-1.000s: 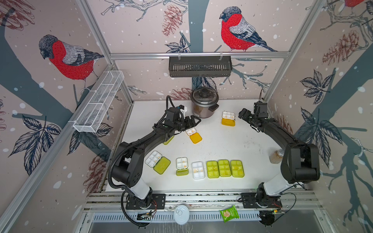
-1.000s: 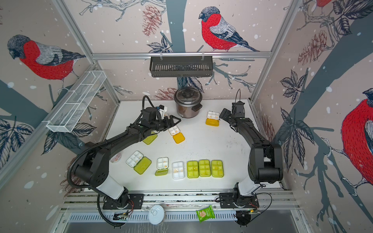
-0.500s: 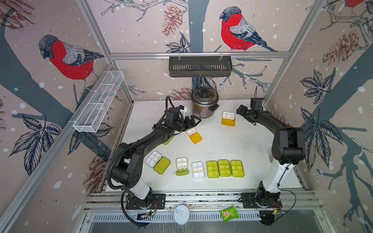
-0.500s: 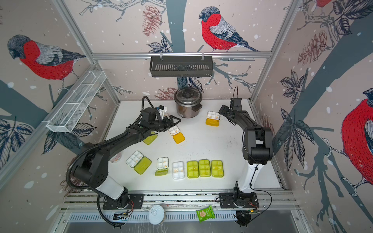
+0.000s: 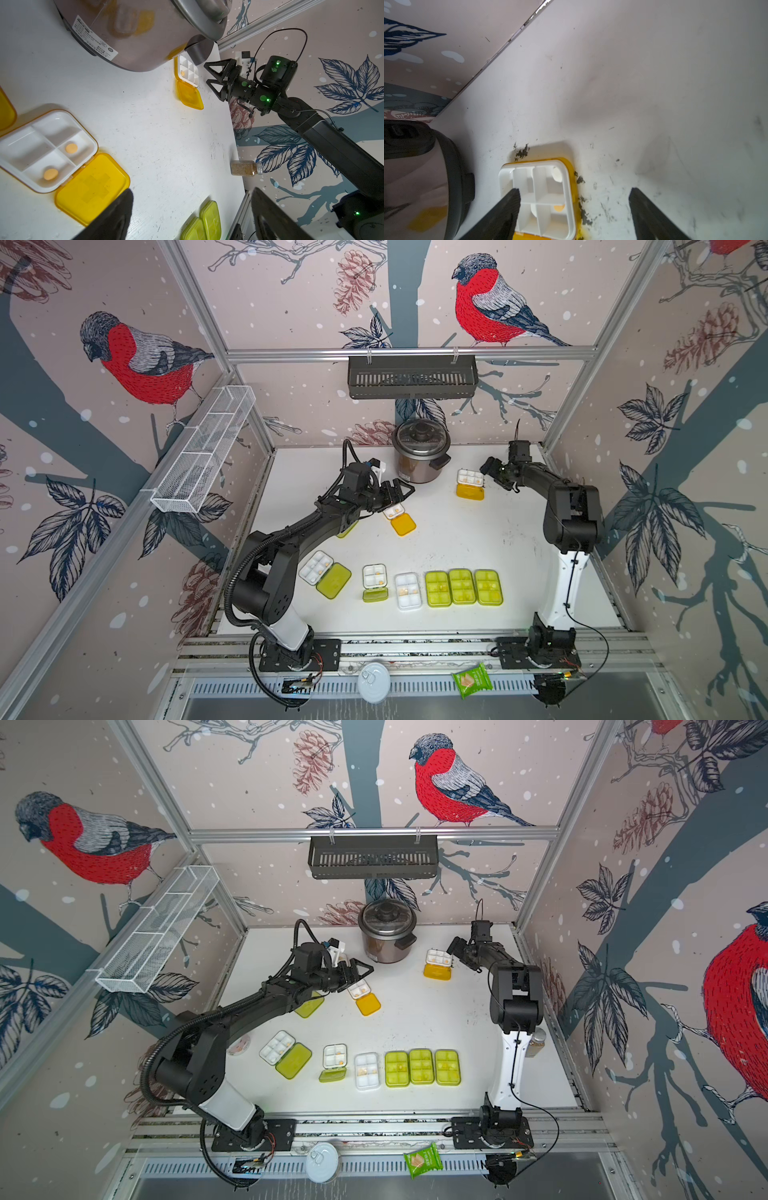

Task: Close pillboxes
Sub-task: Move the pillbox to the center of the board.

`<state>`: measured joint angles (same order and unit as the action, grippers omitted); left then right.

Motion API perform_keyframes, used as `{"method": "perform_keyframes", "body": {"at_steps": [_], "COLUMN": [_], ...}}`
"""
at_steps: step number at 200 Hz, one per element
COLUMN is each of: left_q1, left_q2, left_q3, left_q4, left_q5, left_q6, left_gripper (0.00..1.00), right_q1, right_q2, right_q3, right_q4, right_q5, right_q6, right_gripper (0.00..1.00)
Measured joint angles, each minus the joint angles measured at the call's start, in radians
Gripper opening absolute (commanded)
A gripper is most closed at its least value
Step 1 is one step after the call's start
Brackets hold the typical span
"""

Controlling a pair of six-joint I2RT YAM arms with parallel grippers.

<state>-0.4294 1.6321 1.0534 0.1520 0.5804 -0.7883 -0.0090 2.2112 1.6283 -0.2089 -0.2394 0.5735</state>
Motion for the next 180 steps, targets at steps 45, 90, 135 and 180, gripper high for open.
{"method": "perform_keyframes", "body": {"at_steps": [45, 90, 135, 180], "left_q1": [0.0, 0.0, 0.0, 0.0], "left_q2": [0.013, 0.019, 0.03, 0.039], "left_q3": [0.0, 0.0, 0.0, 0.001], "left_q4": [0.003, 0.024, 0.029, 0.03], "left_q5": [0.025, 0.04, 0.048, 0.052], "left_q6": [-0.01, -0.021, -0.024, -0.024], "left_gripper": [0.88, 0.88, 0.88, 0.88], "right_q1": [0.003, 0.016, 0.036, 0.068], "right_q2": [0.047, 0.108, 0.158, 0.183], "right_q3": [0.042, 0.129, 0.205, 0.237], "right_q4": [0.0, -0.014, -0.025, -0.026], "right_q5": [-0.05, -0.102, -0.142, -0.215], "right_q6": [0.003, -0.009, -0.036, -0.096], "right_gripper": [0.81, 0.8, 0.79, 0.78]}}
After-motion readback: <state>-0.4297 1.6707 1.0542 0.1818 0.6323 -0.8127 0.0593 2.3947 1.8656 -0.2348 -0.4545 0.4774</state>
